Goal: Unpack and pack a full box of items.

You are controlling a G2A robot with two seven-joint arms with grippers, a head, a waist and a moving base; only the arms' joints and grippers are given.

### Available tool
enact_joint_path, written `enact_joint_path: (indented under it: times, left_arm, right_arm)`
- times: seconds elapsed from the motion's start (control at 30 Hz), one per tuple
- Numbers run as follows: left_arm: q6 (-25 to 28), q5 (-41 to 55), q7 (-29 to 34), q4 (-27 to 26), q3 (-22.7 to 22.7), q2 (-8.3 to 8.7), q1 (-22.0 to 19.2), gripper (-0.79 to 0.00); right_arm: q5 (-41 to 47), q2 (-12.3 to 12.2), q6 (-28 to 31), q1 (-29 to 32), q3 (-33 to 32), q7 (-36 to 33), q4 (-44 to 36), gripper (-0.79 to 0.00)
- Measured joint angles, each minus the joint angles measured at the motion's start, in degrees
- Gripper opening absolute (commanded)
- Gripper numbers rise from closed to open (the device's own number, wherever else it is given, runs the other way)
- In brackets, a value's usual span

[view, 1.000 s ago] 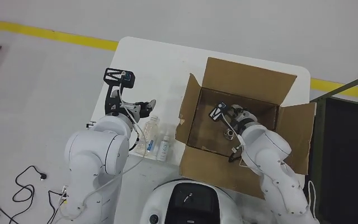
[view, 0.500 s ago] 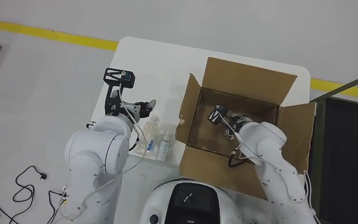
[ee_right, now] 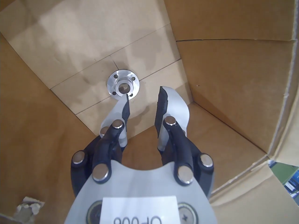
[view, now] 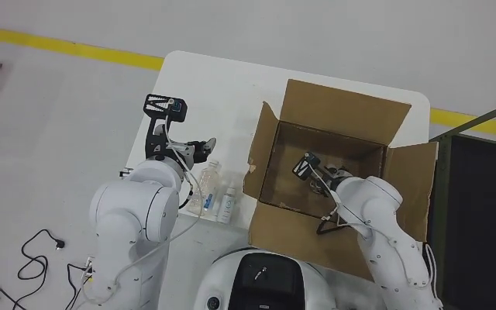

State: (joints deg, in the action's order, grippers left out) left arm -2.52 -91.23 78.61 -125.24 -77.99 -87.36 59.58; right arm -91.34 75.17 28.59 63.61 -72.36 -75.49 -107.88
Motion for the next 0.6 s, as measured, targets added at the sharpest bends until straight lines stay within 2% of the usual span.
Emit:
enact_joint_path:
  times: [0.6]
  left_arm:
    - [0.0,0.0,0.0,0.0,0.0,0.00,0.0,0.000]
  right_arm:
    - [2.7,-0.3,-0.8,-0.1,0.6,1.2,4.4,-0.517]
